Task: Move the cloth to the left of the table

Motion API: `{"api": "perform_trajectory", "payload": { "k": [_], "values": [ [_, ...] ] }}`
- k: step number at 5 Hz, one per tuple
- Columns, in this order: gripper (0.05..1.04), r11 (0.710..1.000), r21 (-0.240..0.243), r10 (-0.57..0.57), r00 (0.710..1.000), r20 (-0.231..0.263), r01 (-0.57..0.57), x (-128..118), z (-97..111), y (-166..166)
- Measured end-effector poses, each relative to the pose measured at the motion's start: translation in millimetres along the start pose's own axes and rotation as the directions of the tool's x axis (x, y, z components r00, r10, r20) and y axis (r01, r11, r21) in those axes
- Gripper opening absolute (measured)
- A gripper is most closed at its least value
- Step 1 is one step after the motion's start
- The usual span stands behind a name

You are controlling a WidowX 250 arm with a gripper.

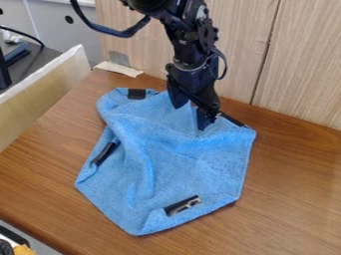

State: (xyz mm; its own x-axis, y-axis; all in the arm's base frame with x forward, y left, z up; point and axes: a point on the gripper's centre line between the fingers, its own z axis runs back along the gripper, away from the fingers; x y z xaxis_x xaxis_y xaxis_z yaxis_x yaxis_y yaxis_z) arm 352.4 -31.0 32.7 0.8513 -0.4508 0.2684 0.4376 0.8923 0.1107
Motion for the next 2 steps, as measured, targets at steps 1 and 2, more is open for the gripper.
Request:
{"api": "perform_trajectory", "payload": {
  "k": [1, 2],
  "values": [
    [0.999, 1.0, -0.013, 0.004, 1.0, -0.028, -0.004, -5.3, -9.3, -2.5],
    [0.999, 0.999, -0.025, 0.024, 0.999, -0.043, -0.025, -13.3, -10.2, -6.3]
  ]
}}
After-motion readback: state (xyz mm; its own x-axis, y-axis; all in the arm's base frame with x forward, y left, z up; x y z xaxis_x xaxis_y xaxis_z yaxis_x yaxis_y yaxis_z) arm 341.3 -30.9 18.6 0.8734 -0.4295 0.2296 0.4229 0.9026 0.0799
